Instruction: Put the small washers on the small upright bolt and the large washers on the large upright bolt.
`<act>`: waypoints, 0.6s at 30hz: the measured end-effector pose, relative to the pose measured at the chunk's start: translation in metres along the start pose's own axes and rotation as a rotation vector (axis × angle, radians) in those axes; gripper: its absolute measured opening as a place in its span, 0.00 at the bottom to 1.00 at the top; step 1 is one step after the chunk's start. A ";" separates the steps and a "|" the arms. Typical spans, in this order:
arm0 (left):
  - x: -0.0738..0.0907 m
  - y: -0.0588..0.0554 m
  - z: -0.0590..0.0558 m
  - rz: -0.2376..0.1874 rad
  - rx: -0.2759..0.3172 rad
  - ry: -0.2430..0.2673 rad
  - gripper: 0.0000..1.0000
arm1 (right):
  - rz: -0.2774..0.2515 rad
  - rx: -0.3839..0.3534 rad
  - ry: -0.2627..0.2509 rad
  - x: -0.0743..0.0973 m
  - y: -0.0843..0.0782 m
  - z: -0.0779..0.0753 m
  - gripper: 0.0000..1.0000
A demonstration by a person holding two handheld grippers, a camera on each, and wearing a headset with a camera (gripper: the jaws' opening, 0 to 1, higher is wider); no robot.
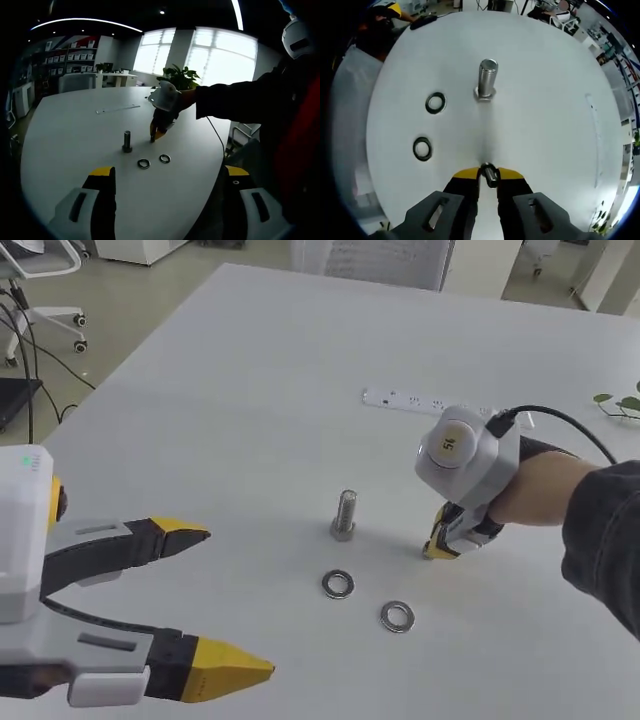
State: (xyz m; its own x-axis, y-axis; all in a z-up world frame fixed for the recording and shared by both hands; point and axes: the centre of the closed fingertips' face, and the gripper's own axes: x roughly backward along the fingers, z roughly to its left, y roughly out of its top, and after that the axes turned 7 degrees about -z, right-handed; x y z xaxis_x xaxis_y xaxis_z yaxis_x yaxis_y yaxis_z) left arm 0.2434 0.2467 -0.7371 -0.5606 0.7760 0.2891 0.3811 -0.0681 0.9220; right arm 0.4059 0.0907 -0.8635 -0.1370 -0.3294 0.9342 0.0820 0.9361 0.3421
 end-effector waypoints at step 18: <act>0.001 0.001 -0.001 -0.005 0.000 -0.001 0.88 | -0.001 -0.023 0.004 0.001 0.000 0.001 0.18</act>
State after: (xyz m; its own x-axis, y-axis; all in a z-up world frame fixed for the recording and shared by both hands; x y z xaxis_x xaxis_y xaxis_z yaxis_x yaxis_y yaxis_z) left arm 0.2426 0.2472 -0.7357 -0.5618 0.7768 0.2845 0.3786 -0.0643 0.9233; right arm 0.4046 0.0906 -0.8626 -0.1330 -0.3314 0.9341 0.1042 0.9326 0.3457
